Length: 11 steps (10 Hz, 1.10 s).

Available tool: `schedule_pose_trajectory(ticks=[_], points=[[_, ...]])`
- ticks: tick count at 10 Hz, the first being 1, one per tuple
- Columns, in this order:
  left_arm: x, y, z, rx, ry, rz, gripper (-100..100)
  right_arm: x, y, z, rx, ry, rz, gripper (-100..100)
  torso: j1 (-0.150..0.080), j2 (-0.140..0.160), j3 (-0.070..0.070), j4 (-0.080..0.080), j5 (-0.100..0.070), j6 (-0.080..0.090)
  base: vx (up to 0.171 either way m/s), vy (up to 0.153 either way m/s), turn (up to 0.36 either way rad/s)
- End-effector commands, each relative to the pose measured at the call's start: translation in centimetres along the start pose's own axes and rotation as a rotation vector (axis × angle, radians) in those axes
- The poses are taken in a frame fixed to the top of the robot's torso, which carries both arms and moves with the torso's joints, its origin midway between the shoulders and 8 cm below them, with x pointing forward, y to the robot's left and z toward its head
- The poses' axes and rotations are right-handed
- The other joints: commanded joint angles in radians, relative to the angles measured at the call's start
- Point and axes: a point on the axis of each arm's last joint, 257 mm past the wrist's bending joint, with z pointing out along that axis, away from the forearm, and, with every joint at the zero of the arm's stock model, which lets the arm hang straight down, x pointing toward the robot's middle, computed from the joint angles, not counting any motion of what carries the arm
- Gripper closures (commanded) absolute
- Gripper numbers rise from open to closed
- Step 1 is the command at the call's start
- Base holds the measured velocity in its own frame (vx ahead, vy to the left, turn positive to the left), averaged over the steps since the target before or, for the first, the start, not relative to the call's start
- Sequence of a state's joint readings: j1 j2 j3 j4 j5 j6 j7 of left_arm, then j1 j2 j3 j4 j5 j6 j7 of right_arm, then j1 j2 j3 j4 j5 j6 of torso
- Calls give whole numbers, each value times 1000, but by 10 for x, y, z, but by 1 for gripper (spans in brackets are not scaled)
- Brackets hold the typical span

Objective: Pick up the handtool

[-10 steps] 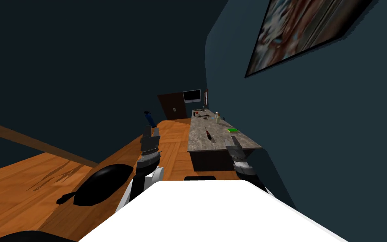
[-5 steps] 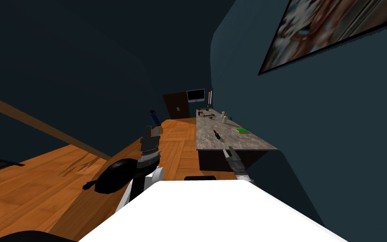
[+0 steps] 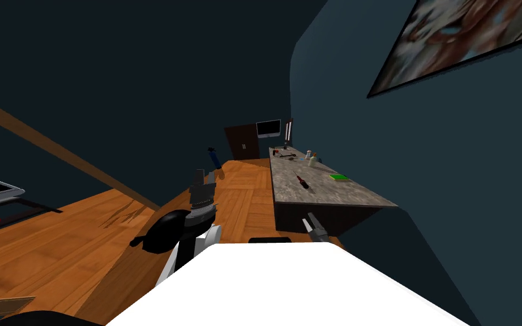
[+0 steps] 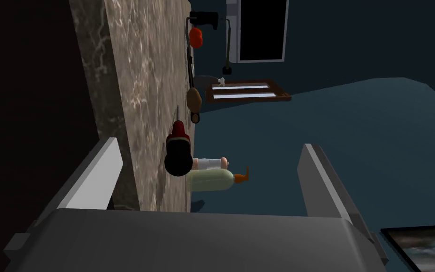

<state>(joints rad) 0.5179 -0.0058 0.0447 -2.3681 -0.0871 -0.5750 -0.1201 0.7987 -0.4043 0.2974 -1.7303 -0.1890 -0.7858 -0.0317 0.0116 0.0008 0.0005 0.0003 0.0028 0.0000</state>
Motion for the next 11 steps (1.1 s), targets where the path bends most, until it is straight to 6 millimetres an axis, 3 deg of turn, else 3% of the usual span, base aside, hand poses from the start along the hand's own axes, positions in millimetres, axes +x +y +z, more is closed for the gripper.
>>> schedule_pose_trajectory(ticks=[1, 2, 3, 4, 5, 6, 7, 8, 9, 10, 11], points=[[0, 0, 0, 0, 0, 0, 0, 3, -10, -14, 46, 10, 3, -100, 0, 0, 0, 0, 0, 0, 35, 157, 35], [0, 0, 0, 0, 0, 0, 0, 6, -37, -44, 134, 34, 6, -100, -2, -1, 0, 0, 0, 0, 54, 189, 108], [0, 0, 0, 0, 0, 0, 0, 6, -37, -44, 134, 34, 6, -100, 0, -2, -1, 0, 0, 0, 42, 147, 34], [0, 0, 0, 0, 0, 0, 0, 9, -59, -74, 214, 58, 9, -100, -2, -1, -1, 0, 0, 0, 63, 146, 96], [0, 0, 0, 0, 0, 0, 0, 7, -63, -77, 227, 61, 4, -100, -3, -2, -1, 0, 0, 0, 63, 133, 34], [0, 0, 0, 0, 0, 0, 0, 11, -79, -106, 297, 86, 7, -100, -4, -3, -1, 0, 0, 0, 67, 143, 74], [0, 0, 0, 0, 0, 0, 0, 7, -86, -114, 321, 89, -3, -100, -3, -3, -2, -1, 0, 0, 45, 119, 49], [0, 0, 0, 0, 0, 0, 0, 9, -101, -145, 394, 112, -1, -100, -4, -2, -1, 0, 0, 0, 54, 162, 94], [0, 0, 0, 0, 0, 0, 0, 4, -106, -153, 418, 120, -15, -100, -2, -2, -1, 0, 0, 0, 79, 132, 24], [0, 0, 0, 0, 0, 0, 0, 5, -118, -186, 489, 144, -17, -100, -4, -3, -2, -1, 0, 0, 126, 131, 74], [0, 0, 0, 0, 0, 0, 0, -1, -122, -195, 514, 153, -33, -100, -4, -6, -3, -1, 0, 0, 105, 107, 43]])
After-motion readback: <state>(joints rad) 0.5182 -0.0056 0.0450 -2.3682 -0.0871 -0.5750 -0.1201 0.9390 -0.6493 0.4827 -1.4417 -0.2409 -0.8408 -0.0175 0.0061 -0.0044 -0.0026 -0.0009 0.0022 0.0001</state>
